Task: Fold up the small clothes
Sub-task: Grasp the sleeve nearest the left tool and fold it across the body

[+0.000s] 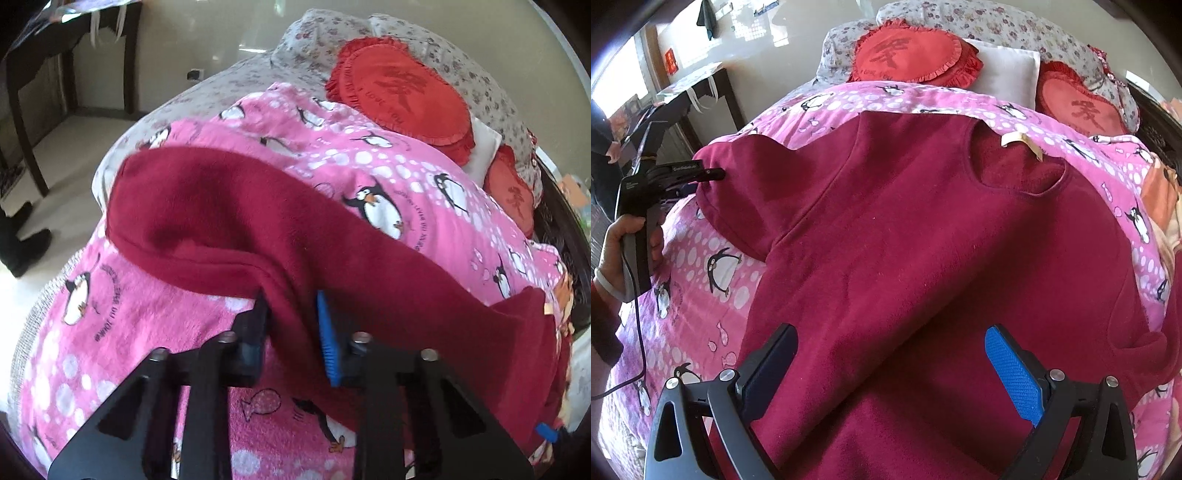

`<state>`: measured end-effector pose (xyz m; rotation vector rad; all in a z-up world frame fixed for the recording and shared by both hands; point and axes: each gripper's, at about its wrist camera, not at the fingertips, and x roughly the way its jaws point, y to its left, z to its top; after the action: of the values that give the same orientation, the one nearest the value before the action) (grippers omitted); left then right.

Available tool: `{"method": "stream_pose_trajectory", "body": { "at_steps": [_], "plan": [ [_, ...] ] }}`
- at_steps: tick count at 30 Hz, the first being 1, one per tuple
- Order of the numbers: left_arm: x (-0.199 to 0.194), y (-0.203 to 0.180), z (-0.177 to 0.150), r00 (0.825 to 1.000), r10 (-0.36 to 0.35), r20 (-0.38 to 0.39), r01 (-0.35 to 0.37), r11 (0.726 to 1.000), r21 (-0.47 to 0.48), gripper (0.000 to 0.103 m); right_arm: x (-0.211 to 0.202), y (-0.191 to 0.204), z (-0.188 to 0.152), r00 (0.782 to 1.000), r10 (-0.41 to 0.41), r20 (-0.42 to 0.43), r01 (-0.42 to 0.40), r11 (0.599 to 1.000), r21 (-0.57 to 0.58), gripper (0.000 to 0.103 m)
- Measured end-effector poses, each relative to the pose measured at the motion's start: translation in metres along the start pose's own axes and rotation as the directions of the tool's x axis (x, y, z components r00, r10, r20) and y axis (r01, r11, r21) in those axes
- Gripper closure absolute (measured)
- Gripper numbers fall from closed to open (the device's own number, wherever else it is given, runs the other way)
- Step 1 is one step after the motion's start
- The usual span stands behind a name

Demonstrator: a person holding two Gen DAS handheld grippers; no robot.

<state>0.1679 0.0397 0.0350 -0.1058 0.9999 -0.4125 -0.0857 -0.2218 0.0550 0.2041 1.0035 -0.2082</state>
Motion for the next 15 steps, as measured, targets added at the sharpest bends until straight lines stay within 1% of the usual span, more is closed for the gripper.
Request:
{"method": "stream_pose_trajectory", "body": {
  "at_steps": [2,5,9,12,15],
  "plan": [
    [-0.006,-0.007,0.001,1.000,-0.001,0.007,0.000,1.000,0.026,0.089,0.000,-0.001,-0.001,1.000,-0.001,0.000,0.001,1.000,0.001,0.002],
    [-0.025,-0.021,-0.001,0.999,-0.009,0.040,0.007,0.999,0.051,0.090,-0.003,-0.003,0.000,1.000,-0.004,0.008,0.004,1.000,0.009,0.002],
    [-0.052,-0.056,-0.005,0.995,-0.070,0.065,0.063,0.993,0.103,0.090,-0.011,-0.006,0.002,1.000,-0.002,0.025,0.001,1.000,0.017,0.002],
    [-0.068,-0.091,-0.012,0.990,-0.122,0.064,0.110,0.981,0.158,0.090,-0.019,-0.011,0.005,0.999,-0.011,0.044,0.010,1.000,0.021,0.002],
    [-0.082,-0.129,-0.023,0.983,-0.171,0.066,0.153,0.964,0.220,0.090,-0.029,-0.020,0.009,0.998,-0.024,0.066,0.021,0.999,0.039,0.002]
  ]
}}
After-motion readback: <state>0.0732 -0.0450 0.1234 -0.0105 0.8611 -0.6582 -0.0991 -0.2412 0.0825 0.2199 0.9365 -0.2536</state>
